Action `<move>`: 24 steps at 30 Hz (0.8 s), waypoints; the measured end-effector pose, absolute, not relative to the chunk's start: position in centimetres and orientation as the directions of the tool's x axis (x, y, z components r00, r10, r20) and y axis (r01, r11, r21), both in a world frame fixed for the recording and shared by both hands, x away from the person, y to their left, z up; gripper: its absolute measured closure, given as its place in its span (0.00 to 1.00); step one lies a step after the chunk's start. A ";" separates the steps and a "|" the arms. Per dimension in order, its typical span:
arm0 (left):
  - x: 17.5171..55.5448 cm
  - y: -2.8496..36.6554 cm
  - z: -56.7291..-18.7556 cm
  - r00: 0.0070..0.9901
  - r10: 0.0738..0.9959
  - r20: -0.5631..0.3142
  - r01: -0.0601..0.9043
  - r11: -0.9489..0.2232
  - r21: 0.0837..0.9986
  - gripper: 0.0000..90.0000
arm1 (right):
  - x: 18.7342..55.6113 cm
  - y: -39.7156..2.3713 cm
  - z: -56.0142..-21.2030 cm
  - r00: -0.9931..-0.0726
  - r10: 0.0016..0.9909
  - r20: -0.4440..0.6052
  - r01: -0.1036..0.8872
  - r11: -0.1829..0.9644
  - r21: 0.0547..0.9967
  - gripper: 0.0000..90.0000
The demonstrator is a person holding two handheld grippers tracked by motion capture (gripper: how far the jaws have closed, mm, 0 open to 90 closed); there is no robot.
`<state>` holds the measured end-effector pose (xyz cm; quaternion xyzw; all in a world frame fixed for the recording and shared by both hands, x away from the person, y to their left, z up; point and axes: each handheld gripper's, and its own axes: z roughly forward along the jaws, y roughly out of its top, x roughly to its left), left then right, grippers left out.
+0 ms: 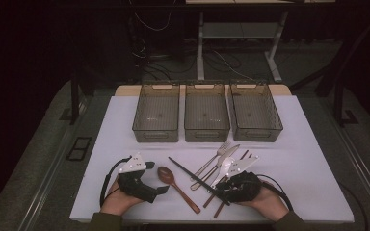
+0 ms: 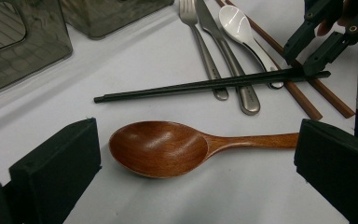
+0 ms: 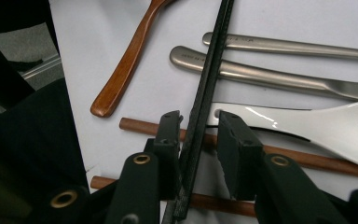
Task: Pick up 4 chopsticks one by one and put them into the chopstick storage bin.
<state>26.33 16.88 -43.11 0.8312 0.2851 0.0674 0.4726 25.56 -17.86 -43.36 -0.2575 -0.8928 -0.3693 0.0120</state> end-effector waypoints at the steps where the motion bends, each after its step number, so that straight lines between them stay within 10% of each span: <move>1: 26.3 16.9 -43.1 0.828 0.538 -0.157 0.410 -0.391 0.824 0.00 | 25.6 -17.9 -43.4 -0.867 0.451 0.212 0.469 0.595 0.653 0.78; 24: 26.3 16.9 -43.1 0.830 0.535 -0.156 0.409 -0.395 0.823 0.00 | 25.8 -18.0 -44.0 -0.849 0.459 0.261 0.512 0.593 0.622 0.84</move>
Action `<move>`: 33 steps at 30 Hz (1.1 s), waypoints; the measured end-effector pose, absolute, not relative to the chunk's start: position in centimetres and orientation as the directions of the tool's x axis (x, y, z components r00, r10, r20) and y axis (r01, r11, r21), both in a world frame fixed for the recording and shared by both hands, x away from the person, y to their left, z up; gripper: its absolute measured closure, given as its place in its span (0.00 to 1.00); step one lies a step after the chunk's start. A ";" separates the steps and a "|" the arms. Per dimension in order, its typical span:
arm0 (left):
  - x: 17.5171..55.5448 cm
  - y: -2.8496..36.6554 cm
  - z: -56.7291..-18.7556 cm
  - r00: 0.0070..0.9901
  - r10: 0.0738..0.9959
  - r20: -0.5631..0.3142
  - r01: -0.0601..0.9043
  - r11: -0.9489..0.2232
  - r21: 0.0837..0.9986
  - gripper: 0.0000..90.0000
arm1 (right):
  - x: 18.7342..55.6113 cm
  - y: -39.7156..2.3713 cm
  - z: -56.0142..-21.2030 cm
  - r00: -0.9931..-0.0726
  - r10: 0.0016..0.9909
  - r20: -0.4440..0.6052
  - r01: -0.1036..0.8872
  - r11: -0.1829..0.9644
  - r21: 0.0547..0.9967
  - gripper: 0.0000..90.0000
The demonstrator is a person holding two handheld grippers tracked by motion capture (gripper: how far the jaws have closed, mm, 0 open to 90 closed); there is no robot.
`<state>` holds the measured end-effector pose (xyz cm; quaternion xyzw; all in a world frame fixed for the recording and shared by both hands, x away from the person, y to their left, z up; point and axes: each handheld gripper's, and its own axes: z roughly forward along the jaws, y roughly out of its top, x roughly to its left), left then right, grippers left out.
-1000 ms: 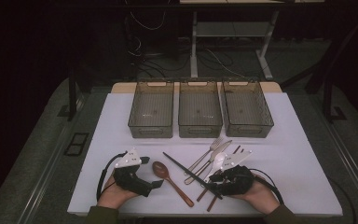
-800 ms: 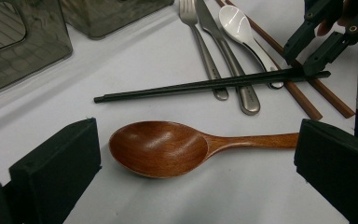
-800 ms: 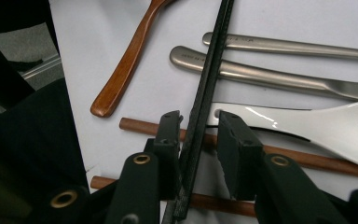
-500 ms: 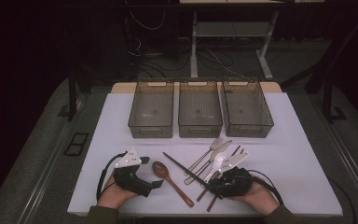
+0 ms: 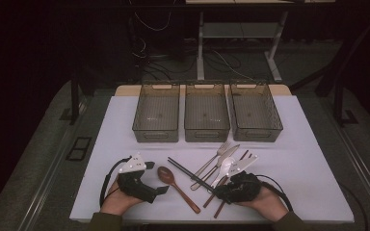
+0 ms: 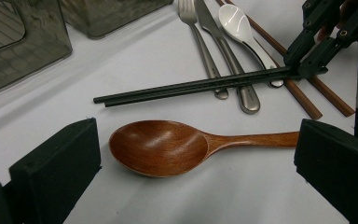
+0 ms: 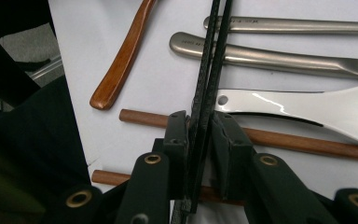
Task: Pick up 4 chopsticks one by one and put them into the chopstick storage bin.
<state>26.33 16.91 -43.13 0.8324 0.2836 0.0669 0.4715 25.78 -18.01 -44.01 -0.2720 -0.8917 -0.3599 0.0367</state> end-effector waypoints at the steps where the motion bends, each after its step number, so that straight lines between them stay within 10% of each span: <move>1: 26.3 16.9 -43.1 0.830 0.535 -0.156 0.409 -0.395 0.823 0.00 | 25.8 -18.0 -44.0 -0.849 0.459 0.261 0.512 0.593 0.622 0.84; 33: 26.3 16.9 -43.1 0.833 0.531 -0.154 0.406 -0.399 0.822 0.00 | 25.9 -18.4 -43.7 -0.841 0.484 0.241 0.511 0.569 0.644 0.86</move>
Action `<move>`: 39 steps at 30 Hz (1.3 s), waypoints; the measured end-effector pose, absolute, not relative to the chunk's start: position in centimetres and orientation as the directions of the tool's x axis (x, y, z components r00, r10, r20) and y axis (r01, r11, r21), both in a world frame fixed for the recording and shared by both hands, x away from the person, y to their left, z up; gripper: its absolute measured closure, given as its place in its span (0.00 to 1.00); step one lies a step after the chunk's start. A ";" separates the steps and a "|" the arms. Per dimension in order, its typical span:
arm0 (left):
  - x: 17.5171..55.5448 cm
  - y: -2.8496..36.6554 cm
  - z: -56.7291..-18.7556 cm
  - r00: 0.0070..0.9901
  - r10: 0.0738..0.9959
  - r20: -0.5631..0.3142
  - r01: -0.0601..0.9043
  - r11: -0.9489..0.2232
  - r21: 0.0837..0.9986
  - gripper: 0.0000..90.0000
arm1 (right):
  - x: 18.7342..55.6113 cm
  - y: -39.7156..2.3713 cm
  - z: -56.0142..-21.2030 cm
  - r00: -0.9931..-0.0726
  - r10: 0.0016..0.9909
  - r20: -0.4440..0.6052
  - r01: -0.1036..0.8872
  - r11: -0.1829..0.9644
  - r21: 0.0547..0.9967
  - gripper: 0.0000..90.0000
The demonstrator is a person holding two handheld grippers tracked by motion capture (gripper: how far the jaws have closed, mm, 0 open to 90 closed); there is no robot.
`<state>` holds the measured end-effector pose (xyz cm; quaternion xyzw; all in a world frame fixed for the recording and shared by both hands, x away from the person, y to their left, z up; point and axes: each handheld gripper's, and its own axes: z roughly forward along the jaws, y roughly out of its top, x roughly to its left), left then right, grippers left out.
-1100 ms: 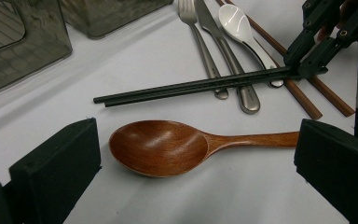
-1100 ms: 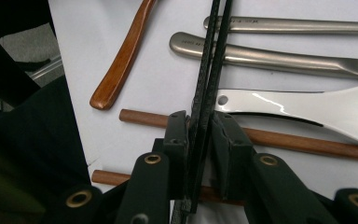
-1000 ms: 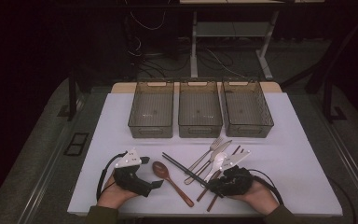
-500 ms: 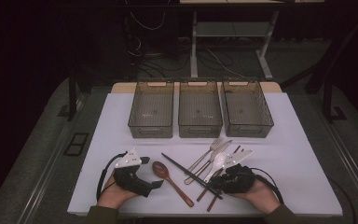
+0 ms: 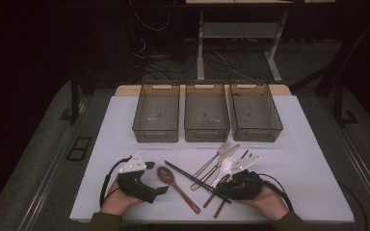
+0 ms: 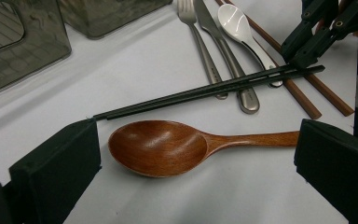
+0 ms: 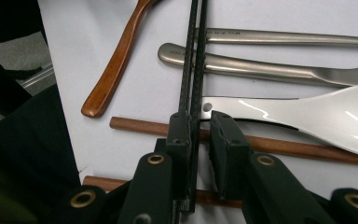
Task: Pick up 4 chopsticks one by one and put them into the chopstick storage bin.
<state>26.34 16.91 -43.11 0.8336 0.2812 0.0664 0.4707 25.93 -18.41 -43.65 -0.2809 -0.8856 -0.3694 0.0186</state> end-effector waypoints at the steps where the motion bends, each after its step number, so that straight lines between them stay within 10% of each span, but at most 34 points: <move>1: 26.3 16.9 -43.1 0.834 0.531 -0.153 0.405 -0.400 0.822 0.00 | 25.9 -18.3 -43.7 -0.841 0.484 0.240 0.512 0.574 0.639 0.87; 39: 26.3 16.9 -43.1 0.836 0.527 -0.153 0.403 -0.400 0.823 0.00 | 26.1 -18.9 -43.5 -0.839 0.497 0.222 0.507 0.565 0.651 0.94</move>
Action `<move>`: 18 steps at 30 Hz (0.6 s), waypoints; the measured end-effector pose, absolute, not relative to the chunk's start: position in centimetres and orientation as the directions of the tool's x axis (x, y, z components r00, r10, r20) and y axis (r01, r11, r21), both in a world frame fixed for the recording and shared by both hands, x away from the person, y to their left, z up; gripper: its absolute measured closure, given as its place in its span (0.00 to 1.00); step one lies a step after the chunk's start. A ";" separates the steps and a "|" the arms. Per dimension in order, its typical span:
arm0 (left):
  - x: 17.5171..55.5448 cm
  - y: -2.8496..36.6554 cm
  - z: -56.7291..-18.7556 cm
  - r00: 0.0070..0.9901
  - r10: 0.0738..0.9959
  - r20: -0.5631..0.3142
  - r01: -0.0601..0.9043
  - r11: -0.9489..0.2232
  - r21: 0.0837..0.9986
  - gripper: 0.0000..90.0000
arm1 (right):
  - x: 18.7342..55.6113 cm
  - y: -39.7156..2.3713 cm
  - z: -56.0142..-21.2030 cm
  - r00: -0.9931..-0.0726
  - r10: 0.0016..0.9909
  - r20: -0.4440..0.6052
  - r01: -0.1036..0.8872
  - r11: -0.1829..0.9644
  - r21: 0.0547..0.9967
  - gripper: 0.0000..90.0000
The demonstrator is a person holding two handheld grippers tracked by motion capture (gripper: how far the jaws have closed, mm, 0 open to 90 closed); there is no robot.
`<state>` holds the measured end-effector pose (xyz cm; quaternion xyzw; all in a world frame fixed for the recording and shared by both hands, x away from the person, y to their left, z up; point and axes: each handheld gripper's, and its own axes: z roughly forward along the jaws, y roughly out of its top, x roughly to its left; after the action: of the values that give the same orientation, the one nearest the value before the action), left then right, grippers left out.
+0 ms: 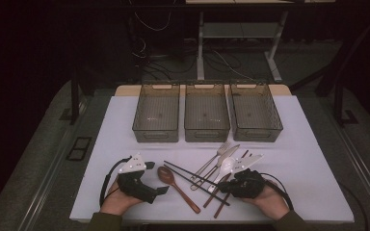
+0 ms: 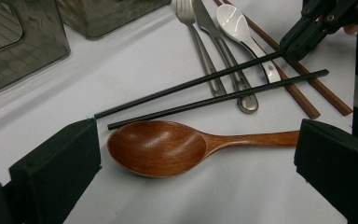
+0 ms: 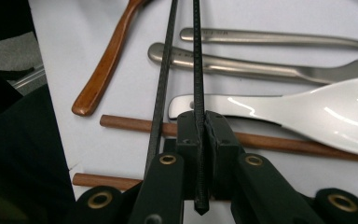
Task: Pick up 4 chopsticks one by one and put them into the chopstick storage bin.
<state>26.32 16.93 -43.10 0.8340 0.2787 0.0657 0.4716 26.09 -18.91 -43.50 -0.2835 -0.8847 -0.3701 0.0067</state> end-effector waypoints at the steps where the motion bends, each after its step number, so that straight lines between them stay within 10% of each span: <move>1: 26.3 16.9 -43.1 0.836 0.527 -0.153 0.403 -0.400 0.823 0.00 | 26.1 -18.9 -43.5 -0.839 0.497 0.222 0.507 0.565 0.651 0.94; 18: 26.5 17.2 -43.5 0.840 0.516 -0.167 0.404 -0.392 0.826 0.00 | 27.0 -21.3 -42.8 -0.855 0.479 0.200 0.468 0.544 0.697 0.94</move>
<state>26.48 17.16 -43.48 0.8323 0.2764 0.0583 0.4770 26.98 -21.32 -42.81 -0.2692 -0.8786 -0.3943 -0.0071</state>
